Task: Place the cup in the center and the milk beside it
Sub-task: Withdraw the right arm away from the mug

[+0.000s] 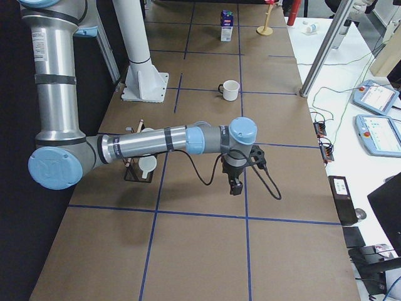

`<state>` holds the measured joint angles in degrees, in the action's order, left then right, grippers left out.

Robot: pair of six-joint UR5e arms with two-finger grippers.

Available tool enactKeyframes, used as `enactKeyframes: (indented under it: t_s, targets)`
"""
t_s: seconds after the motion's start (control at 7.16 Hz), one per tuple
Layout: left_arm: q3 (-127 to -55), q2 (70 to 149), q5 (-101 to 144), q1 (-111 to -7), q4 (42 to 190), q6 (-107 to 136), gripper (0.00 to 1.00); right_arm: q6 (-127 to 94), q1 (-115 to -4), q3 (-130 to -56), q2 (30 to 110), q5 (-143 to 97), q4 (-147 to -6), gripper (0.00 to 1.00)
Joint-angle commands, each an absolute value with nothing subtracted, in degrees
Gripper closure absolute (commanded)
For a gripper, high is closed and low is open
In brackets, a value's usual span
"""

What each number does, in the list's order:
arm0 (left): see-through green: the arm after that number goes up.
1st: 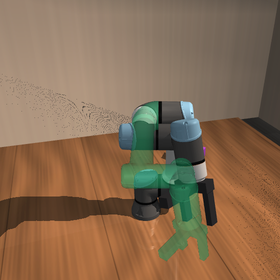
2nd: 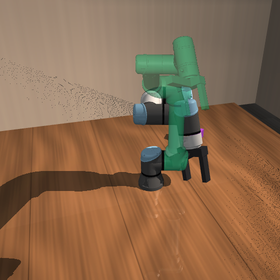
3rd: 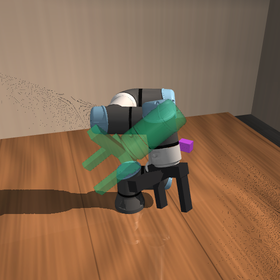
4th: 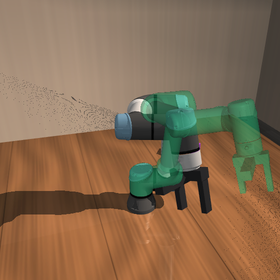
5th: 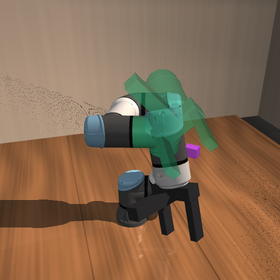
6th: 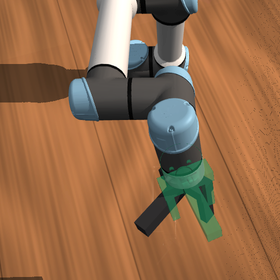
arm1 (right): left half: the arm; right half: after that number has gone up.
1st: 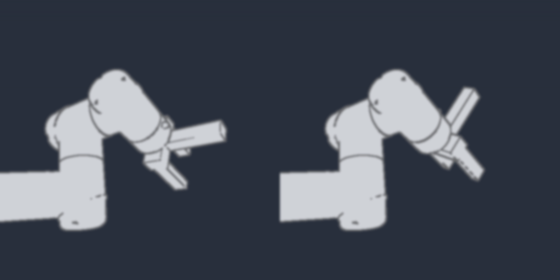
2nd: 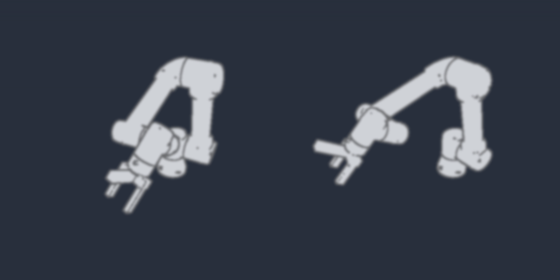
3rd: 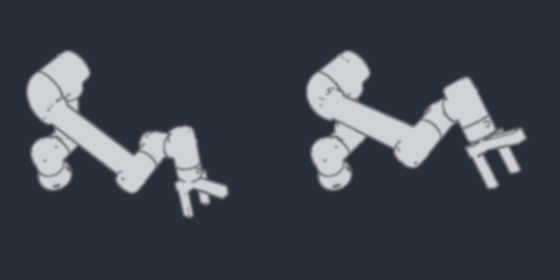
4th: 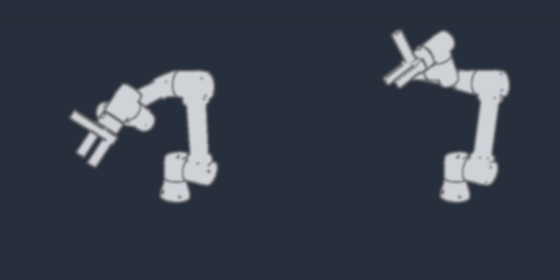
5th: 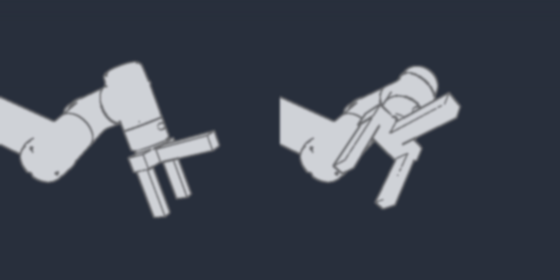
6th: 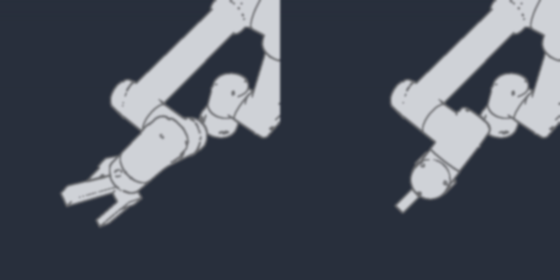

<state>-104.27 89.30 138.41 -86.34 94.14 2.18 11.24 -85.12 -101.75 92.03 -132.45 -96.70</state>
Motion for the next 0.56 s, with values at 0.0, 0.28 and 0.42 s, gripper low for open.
enactKeyframes:
  t_s: [0.0,0.28,0.42]
  targets:
    - [-107.2,89.4,137.7,-81.0,94.7,15.4,0.00,7.1,-86.5,-106.6,96.0,-132.5,-96.7,0.01]
    - [-108.5,91.7,135.8,-76.1,94.1,24.1,0.00,7.0,-86.5,-106.6,96.2,-132.5,-96.7,0.01]
    - [-108.3,92.1,135.6,-72.9,94.1,27.1,0.00,7.2,-86.5,-106.6,96.2,-132.5,-96.7,0.01]
